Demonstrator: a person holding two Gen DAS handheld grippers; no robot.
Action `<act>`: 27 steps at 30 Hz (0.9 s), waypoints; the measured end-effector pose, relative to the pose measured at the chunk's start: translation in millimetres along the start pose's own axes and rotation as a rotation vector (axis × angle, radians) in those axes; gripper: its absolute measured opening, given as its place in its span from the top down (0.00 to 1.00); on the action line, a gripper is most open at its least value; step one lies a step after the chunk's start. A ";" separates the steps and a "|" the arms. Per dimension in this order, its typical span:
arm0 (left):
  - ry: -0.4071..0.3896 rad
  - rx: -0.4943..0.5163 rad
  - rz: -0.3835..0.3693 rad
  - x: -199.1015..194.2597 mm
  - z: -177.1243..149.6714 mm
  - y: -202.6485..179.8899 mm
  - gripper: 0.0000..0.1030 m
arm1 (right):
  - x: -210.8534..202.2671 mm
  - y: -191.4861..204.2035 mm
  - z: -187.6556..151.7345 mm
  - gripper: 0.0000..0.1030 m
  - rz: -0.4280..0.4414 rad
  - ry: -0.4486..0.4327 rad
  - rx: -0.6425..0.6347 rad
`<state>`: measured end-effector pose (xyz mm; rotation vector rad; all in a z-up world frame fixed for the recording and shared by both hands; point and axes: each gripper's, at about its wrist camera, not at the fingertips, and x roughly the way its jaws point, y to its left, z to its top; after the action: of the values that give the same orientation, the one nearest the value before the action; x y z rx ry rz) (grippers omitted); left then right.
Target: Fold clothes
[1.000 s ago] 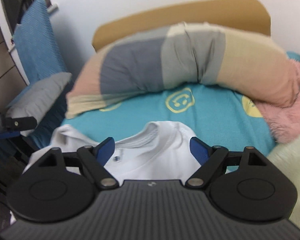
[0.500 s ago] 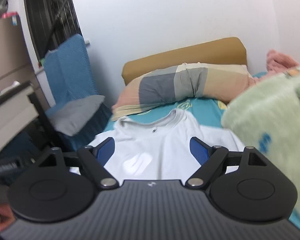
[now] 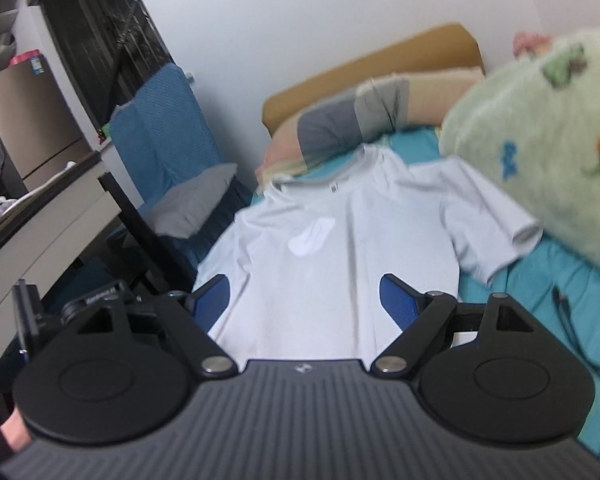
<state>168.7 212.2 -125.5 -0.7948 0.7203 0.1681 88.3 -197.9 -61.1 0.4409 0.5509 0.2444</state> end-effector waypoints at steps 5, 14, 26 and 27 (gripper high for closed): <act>-0.006 -0.180 -0.059 56.6 21.6 33.3 0.28 | 33.0 -15.7 -3.0 0.19 0.033 0.057 0.099; -0.114 -0.146 -0.012 150.5 64.4 12.2 0.40 | 83.8 -41.9 -0.3 0.19 0.038 0.120 0.212; -0.267 0.986 0.222 181.8 -43.0 -170.2 0.95 | 80.8 -87.0 21.8 0.17 -0.038 0.047 0.362; -0.245 1.055 0.207 187.4 -60.9 -180.5 0.95 | 75.7 -92.6 22.4 0.17 -0.055 0.034 0.381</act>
<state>349.2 19.9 -169.0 0.3057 0.5483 0.0501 173.1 -261.1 -121.2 0.7903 0.6448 0.0935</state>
